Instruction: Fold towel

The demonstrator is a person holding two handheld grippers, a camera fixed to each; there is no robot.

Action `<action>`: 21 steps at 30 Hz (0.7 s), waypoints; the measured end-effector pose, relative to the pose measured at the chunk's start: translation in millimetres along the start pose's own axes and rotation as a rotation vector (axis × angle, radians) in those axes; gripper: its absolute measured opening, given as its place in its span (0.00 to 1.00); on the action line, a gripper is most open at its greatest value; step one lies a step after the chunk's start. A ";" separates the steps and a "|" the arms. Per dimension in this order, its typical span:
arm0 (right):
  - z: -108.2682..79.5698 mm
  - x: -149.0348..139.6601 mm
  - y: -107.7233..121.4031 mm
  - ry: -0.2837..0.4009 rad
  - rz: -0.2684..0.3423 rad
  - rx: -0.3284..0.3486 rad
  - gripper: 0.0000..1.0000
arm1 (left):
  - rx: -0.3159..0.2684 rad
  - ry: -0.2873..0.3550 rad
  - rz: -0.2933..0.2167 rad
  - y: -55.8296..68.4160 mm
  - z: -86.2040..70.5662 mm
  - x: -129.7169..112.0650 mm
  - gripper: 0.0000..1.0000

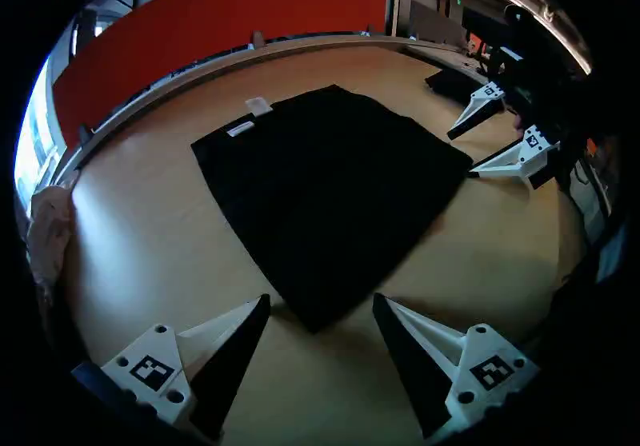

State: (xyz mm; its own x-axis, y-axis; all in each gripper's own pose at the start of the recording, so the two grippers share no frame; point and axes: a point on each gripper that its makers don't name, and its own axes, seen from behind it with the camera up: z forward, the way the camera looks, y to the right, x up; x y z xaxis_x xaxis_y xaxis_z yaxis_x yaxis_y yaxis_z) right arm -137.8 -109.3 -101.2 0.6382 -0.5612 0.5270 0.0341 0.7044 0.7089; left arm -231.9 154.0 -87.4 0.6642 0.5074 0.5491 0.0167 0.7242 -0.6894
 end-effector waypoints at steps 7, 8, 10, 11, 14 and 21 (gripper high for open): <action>1.4 -0.3 -4.6 0.002 0.002 0.022 0.87 | 0.007 0.001 -0.003 0.1 -0.1 -0.1 0.95; 1.8 -0.4 -5.8 0.003 0.003 0.027 0.84 | 0.008 0.002 -0.004 0.1 -0.2 -0.2 0.95; 2.2 -0.6 -7.7 0.004 0.004 0.034 0.79 | 0.010 0.002 -0.006 0.0 -0.3 -0.4 0.94; 2.4 -0.7 -8.8 0.004 0.006 0.037 0.77 | 0.011 0.002 -0.006 -0.1 -0.4 -0.5 0.94; 1.9 -0.8 -10.5 0.004 0.007 0.044 0.72 | 0.013 0.001 -0.008 -0.8 -0.7 -0.7 0.92; -0.7 -1.4 -12.6 -0.011 -0.007 0.063 0.58 | 0.020 -0.007 -0.017 -1.9 -1.0 -0.2 0.78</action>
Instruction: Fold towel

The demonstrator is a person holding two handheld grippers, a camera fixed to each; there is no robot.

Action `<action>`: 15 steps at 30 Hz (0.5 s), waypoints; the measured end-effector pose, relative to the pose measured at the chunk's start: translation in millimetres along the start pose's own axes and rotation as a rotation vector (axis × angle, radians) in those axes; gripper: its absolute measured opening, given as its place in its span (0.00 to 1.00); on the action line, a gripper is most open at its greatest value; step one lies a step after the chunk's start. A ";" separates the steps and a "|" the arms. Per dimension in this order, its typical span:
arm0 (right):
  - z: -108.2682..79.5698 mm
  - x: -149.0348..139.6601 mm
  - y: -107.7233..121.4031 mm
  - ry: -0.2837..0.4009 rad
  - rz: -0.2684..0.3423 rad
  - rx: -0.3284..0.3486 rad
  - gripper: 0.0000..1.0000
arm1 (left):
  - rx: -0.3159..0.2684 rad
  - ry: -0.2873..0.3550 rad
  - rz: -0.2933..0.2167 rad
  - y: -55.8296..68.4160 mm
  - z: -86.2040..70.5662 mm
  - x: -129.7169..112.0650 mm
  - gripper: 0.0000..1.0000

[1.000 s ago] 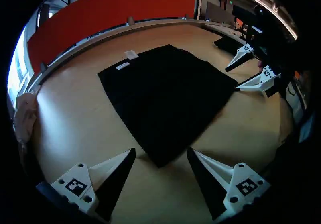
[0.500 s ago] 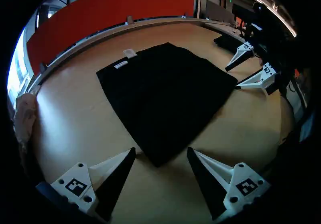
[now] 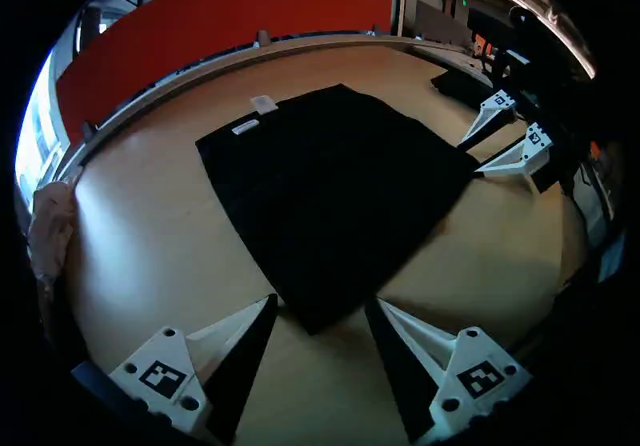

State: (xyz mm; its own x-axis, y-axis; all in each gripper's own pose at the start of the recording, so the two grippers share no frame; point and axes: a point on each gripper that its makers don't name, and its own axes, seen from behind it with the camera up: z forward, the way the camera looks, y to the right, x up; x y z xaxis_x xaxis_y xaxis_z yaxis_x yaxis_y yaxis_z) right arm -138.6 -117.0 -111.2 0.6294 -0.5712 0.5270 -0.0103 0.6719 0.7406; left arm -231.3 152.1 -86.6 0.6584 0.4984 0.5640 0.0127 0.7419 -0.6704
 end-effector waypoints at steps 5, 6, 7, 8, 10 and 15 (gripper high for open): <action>-0.2 -0.3 0.6 -0.005 -0.004 0.003 0.46 | 0.003 -0.006 -0.003 1.5 0.2 0.0 0.67; -0.1 -0.4 0.7 -0.005 -0.004 0.003 0.44 | 0.004 -0.007 -0.004 2.1 0.4 0.1 0.63; 0.0 -0.5 0.8 -0.006 -0.005 0.003 0.41 | 0.004 -0.007 -0.005 2.7 0.7 0.2 0.60; 0.1 -0.6 0.8 -0.007 -0.005 0.003 0.37 | 0.005 -0.008 -0.005 3.4 1.0 0.2 0.56; 0.5 -0.5 0.5 -0.009 -0.007 0.002 0.32 | 0.006 -0.010 -0.008 4.8 1.2 0.4 0.51; 1.7 0.2 0.0 -0.012 -0.009 -0.003 0.26 | 0.023 -0.019 -0.022 4.7 0.7 1.0 0.28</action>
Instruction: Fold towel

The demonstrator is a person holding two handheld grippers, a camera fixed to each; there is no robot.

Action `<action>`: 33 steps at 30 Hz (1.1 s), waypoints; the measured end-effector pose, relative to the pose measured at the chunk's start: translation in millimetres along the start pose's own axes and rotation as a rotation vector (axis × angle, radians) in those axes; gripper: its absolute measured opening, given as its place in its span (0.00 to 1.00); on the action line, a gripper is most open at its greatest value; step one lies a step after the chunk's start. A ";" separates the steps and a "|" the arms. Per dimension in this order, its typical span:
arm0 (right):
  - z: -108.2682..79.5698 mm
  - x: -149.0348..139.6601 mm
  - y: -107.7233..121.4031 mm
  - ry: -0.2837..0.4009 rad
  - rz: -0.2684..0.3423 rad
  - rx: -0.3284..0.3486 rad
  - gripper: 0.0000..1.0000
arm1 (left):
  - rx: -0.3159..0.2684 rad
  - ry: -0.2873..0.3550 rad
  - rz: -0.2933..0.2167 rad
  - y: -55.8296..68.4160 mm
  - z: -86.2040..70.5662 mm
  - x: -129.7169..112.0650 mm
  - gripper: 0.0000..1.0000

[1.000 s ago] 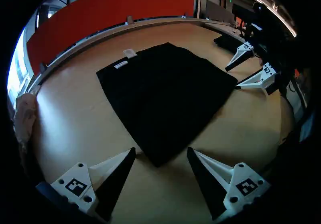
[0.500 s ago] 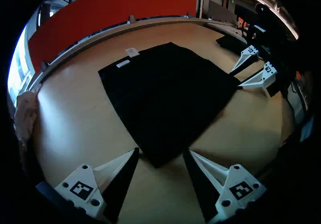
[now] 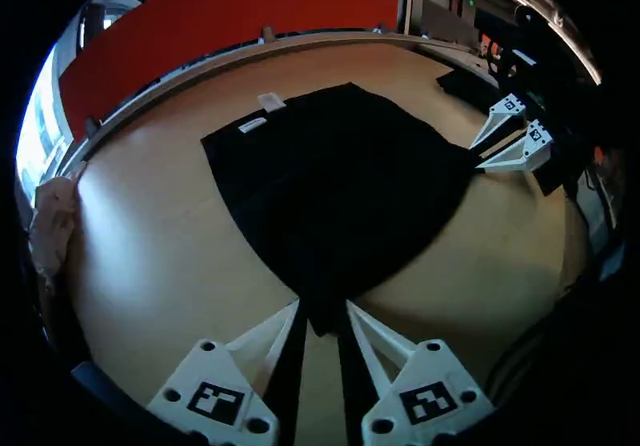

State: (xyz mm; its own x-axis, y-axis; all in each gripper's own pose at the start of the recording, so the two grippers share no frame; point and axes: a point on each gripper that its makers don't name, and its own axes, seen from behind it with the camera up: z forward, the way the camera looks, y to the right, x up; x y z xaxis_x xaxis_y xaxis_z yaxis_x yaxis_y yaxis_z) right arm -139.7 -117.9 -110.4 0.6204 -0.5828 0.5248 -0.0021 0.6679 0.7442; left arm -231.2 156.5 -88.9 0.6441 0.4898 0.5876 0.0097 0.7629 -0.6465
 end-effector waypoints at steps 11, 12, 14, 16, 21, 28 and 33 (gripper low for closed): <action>-1.5 11.8 3.6 0.024 0.036 -0.027 0.16 | 0.008 -0.018 -0.033 1.4 -1.9 3.0 0.11; -2.4 12.8 4.0 0.026 0.036 -0.029 0.16 | 0.008 -0.017 -0.037 1.5 -2.3 3.7 0.11; -5.1 14.7 4.8 0.031 0.036 -0.031 0.16 | 0.007 -0.014 -0.045 1.9 -4.0 5.6 0.11; -8.1 17.6 5.7 0.039 0.036 -0.034 0.16 | 0.009 -0.009 -0.050 2.2 -6.8 8.4 0.11; -17.1 27.4 8.3 0.060 0.035 -0.045 0.16 | 0.013 0.004 -0.059 2.9 -16.8 17.4 0.11; -34.6 40.9 6.8 0.081 0.034 -0.050 0.16 | 0.008 0.012 -0.078 4.2 -34.2 30.0 0.11; -48.8 49.3 3.5 0.089 0.032 -0.046 0.16 | 0.010 0.021 -0.079 4.8 -47.9 40.4 0.11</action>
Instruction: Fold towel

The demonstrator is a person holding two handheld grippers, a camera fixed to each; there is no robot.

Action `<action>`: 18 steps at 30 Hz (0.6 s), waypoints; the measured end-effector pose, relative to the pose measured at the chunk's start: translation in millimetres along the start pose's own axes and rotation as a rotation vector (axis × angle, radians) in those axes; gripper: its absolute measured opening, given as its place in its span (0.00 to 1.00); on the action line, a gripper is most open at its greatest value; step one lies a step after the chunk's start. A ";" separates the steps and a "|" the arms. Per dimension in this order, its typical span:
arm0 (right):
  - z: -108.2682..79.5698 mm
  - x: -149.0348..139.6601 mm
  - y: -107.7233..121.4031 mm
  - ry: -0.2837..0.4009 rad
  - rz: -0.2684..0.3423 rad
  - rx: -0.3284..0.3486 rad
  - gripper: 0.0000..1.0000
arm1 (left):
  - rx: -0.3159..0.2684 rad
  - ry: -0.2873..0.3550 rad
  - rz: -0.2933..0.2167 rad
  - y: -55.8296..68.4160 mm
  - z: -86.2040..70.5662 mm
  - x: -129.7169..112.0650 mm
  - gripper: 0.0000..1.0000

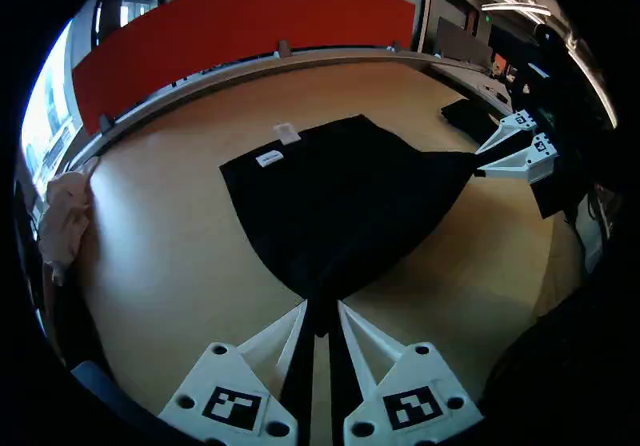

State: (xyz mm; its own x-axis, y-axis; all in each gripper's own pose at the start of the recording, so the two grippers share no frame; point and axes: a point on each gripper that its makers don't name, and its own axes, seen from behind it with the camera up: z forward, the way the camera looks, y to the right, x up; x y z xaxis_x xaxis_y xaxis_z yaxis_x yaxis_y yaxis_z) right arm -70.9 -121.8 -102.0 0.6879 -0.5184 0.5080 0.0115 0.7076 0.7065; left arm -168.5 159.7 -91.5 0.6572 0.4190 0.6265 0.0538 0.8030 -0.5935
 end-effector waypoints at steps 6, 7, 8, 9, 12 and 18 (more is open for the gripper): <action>-16.4 11.7 -3.7 0.012 -0.012 0.002 0.16 | 0.001 0.005 -0.005 3.3 -15.4 9.4 0.11; -18.8 13.3 -4.6 0.014 -0.013 0.003 0.16 | 0.000 0.005 -0.008 4.0 -17.7 10.4 0.11; -21.6 15.1 -5.7 0.016 -0.014 0.005 0.16 | 0.000 0.005 -0.011 4.7 -20.3 11.5 0.11; -23.9 16.5 -6.5 0.017 -0.014 0.006 0.16 | -0.002 0.005 -0.014 5.4 -22.5 12.4 0.11; -31.1 20.0 -8.7 0.021 -0.007 0.009 0.16 | -0.007 0.005 -0.030 7.7 -28.7 14.6 0.11; -43.7 26.3 -11.7 0.029 0.005 0.015 0.16 | -0.013 0.003 -0.048 10.9 -41.2 19.6 0.11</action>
State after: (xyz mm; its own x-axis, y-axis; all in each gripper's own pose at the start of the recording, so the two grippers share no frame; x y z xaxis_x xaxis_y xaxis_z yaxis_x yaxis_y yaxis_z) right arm -21.2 -122.7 -118.5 0.7087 -0.5008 0.4970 -0.0028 0.7024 0.7118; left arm -124.0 159.2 -106.5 0.6559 0.3787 0.6530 0.0954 0.8166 -0.5693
